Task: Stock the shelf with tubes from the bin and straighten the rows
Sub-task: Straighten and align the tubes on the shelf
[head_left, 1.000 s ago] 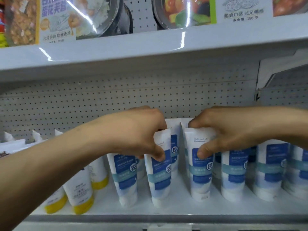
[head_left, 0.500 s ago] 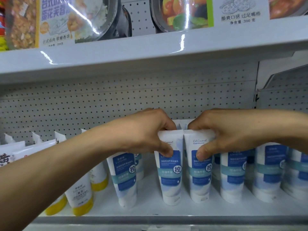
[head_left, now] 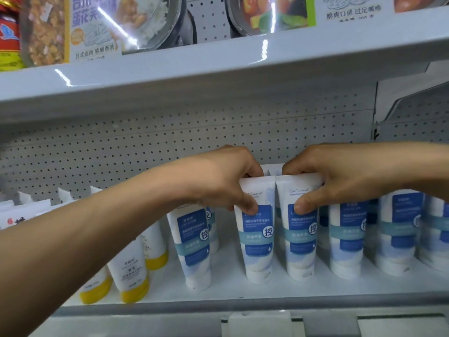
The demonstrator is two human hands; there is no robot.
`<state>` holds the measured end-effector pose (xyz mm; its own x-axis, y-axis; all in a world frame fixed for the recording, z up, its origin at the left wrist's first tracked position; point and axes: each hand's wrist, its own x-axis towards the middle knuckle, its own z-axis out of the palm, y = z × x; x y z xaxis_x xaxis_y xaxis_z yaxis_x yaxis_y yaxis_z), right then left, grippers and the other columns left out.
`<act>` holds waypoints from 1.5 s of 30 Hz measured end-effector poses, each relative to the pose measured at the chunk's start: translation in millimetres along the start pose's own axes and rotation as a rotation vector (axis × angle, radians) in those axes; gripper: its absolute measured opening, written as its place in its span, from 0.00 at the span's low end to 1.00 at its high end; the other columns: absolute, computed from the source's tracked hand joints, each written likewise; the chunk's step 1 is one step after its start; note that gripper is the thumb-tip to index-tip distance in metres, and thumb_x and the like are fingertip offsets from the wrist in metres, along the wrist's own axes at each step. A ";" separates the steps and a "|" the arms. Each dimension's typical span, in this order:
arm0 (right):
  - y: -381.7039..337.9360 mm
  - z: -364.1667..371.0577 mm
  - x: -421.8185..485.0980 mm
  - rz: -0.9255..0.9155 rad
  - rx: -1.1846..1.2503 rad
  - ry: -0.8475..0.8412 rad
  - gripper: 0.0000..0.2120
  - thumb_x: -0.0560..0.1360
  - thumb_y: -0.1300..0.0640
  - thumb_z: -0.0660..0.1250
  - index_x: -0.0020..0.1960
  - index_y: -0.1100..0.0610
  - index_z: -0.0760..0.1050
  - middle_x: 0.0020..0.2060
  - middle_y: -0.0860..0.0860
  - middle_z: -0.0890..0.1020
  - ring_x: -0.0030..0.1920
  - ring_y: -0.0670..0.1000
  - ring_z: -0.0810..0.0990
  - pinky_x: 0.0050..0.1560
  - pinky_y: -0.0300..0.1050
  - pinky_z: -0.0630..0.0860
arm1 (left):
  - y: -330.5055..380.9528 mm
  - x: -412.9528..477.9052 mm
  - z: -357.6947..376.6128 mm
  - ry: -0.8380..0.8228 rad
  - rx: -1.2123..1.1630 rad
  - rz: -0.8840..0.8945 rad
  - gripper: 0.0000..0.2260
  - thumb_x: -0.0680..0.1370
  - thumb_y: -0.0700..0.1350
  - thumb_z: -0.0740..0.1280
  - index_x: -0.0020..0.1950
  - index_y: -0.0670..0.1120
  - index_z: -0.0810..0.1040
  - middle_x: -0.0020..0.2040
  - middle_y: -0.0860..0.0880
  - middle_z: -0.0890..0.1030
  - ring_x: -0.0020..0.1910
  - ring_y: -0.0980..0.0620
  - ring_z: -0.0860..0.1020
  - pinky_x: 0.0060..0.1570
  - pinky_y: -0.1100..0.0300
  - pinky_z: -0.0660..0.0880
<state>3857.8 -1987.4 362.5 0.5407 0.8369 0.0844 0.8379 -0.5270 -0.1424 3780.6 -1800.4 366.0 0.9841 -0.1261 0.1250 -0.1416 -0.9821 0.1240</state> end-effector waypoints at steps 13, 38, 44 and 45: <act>5.0 -6.3 -5.3 -0.073 0.113 0.183 0.10 0.70 0.42 0.70 0.49 0.43 0.79 0.44 0.35 0.83 0.45 0.34 0.80 0.45 0.30 0.75 | -12.3 -19.6 -32.7 0.207 -0.111 -0.002 0.09 0.75 0.56 0.68 0.54 0.58 0.80 0.49 0.61 0.82 0.48 0.65 0.79 0.53 0.66 0.75; -19.7 -9.0 103.2 -0.080 0.089 -0.190 0.03 0.74 0.50 0.70 0.42 0.43 0.79 0.40 0.39 0.84 0.42 0.37 0.82 0.44 0.34 0.76 | -106.5 22.5 -17.7 -0.165 -0.096 0.114 0.02 0.75 0.50 0.73 0.47 0.54 0.83 0.45 0.57 0.85 0.43 0.61 0.82 0.48 0.60 0.81; -22.2 -6.9 100.4 -0.095 0.134 -0.169 0.05 0.74 0.52 0.70 0.42 0.43 0.80 0.38 0.38 0.84 0.41 0.38 0.82 0.42 0.33 0.77 | -101.9 26.0 -12.9 -0.139 -0.135 0.099 0.06 0.75 0.49 0.72 0.49 0.49 0.85 0.46 0.54 0.86 0.43 0.59 0.83 0.45 0.63 0.81; -22.5 -6.2 99.6 -0.095 0.139 -0.163 0.03 0.74 0.52 0.70 0.43 0.44 0.80 0.40 0.39 0.85 0.42 0.38 0.83 0.43 0.34 0.78 | -99.9 26.2 -12.9 -0.137 -0.130 0.096 0.07 0.75 0.49 0.72 0.49 0.48 0.85 0.46 0.54 0.86 0.43 0.58 0.83 0.43 0.64 0.81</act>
<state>3893.3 -1893.1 380.3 0.4314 0.9005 -0.0552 0.8598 -0.4289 -0.2772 3819.2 -1703.7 369.6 0.9696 -0.2445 0.0083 -0.2390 -0.9395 0.2453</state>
